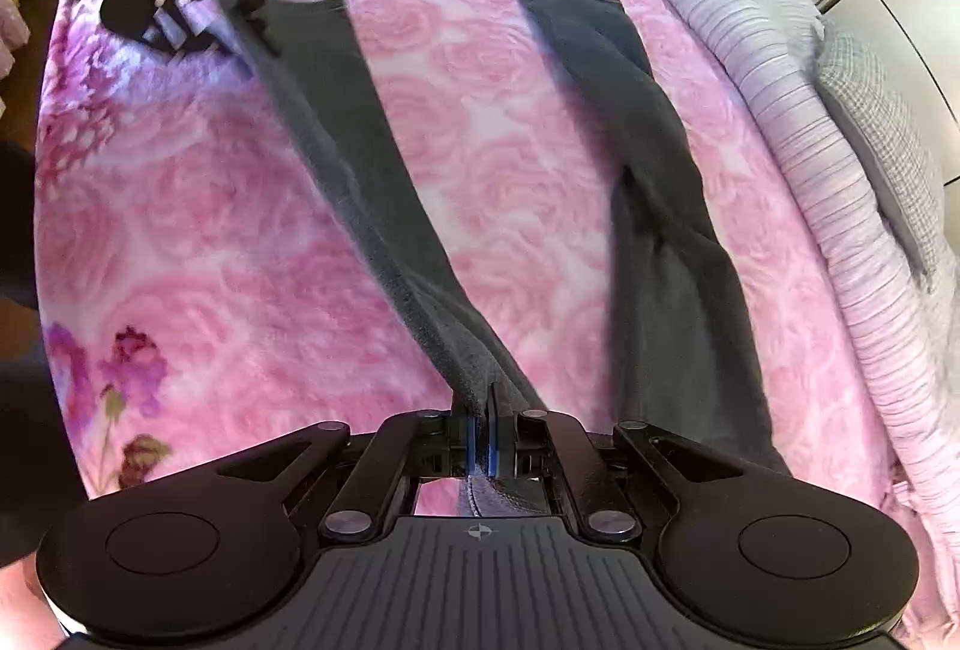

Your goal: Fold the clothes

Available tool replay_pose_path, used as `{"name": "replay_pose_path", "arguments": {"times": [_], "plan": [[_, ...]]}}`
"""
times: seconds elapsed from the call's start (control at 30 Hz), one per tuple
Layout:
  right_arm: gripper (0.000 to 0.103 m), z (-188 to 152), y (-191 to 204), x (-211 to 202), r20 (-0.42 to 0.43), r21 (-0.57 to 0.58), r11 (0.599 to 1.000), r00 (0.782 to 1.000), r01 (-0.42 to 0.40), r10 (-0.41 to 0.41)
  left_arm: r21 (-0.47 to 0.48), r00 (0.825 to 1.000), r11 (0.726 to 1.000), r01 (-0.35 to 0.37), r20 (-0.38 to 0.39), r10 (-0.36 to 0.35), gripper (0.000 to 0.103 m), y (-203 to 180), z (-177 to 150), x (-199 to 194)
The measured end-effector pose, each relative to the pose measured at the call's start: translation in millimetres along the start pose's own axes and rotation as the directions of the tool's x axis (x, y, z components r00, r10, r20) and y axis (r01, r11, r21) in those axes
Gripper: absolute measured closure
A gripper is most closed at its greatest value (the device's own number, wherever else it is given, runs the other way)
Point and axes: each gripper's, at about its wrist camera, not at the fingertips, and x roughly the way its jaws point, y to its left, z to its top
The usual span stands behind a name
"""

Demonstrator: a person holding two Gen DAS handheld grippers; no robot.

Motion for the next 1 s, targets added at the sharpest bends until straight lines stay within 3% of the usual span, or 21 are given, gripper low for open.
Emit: {"name": "replay_pose_path", "arguments": {"times": [0.07,0.13,0.17,0.2,0.23,0.33,0.37,0.4,0.47,0.5,0.53,0.57,0.67,0.73,0.77,0.8,0.9,0.93,1.0], "plan": [[0.101,-8,2,-14,-0.005,-0.017,1.0,1.0,-0.017,0.017,-0.091,0.984,0.981,0.172,0.052,-0.168,0.102,22,5,-29],[0.101,-8,-5,-17,-0.001,-0.035,0.999,0.999,-0.038,0.038,-0.172,0.938,0.924,0.342,0.117,-0.326,0.102,43,10,-58],[0.101,-5,-13,-15,0.006,-0.042,0.998,0.999,-0.051,0.051,-0.224,0.895,0.867,0.445,0.151,-0.421,0.102,57,12,-69],[0.101,-3,-21,-13,0.013,-0.049,0.997,0.998,-0.063,0.064,-0.277,0.835,0.788,0.55,0.189,-0.516,0.102,71,13,-79],[0.101,0,-29,-11,0.019,-0.056,0.996,0.997,-0.076,0.077,-0.324,0.765,0.693,0.643,0.232,-0.601,0.102,86,14,-89],[0.101,9,-52,-4,0.039,-0.078,0.991,0.993,-0.113,0.116,-0.462,0.603,0.442,0.769,0.296,-0.74,0.1,120,6,-76],[0.1,11,-59,-2,0.045,-0.086,0.988,0.991,-0.125,0.129,-0.508,0.616,0.425,0.749,0.298,-0.73,0.097,128,-2,-67],[0.099,14,-67,0,0.051,-0.093,0.986,0.989,-0.137,0.142,-0.555,0.653,0.434,0.71,0.288,-0.7,0.096,135,-12,-57],[0.083,19,-82,20,0.077,-0.055,0.99,0.988,-0.132,0.136,-0.643,0.724,0.444,0.624,0.261,-0.639,0.094,148,-31,-36],[0.063,22,-89,36,0.095,-0.015,0.993,0.988,-0.119,0.12,-0.684,0.756,0.445,0.578,0.244,-0.607,0.094,155,-41,-26],[0.051,25,-96,52,0.112,0.025,0.994,0.988,-0.106,0.103,-0.723,0.787,0.443,0.53,0.224,-0.575,0.094,161,-50,-16],[0.049,26,-102,67,0.128,0.066,0.993,0.988,-0.094,0.085,-0.76,0.816,0.439,0.48,0.202,-0.542,0.094,168,-60,-5],[0.046,-2,-92,59,0.153,0.227,0.972,0.988,-0.056,0.021,-0.853,0.888,0.409,0.323,0.123,-0.443,0.094,188,-89,25],[0.046,-32,-80,46,0.135,0.363,0.932,0.99,-0.023,-0.028,-0.901,0.924,0.377,0.214,0.061,-0.378,0.082,201,-108,46],[0.046,-50,-72,38,0.116,0.434,0.901,0.991,0.007,-0.063,-0.898,0.936,0.393,0.197,0.053,-0.347,0.068,202,-108,43],[0.045,-67,-66,31,0.087,0.516,0.856,0.993,0.02,-0.076,-0.885,0.943,0.42,0.202,0.059,-0.328,0.062,200,-104,37],[0.044,-113,-43,9,-0.021,0.713,0.696,0.995,0.08,-0.093,-0.854,0.939,0.472,0.219,0.054,-0.338,0.053,180,-95,24],[0.044,-123,-37,5,-0.037,0.751,0.655,0.996,0.081,-0.08,-0.854,0.932,0.466,0.23,0.055,-0.359,0.052,169,-95,22],[0.044,-136,-25,1,-0.032,0.823,0.565,0.998,0.053,-0.046,-0.863,0.91,0.436,0.257,0.063,-0.411,0.039,147,-97,21]]}}
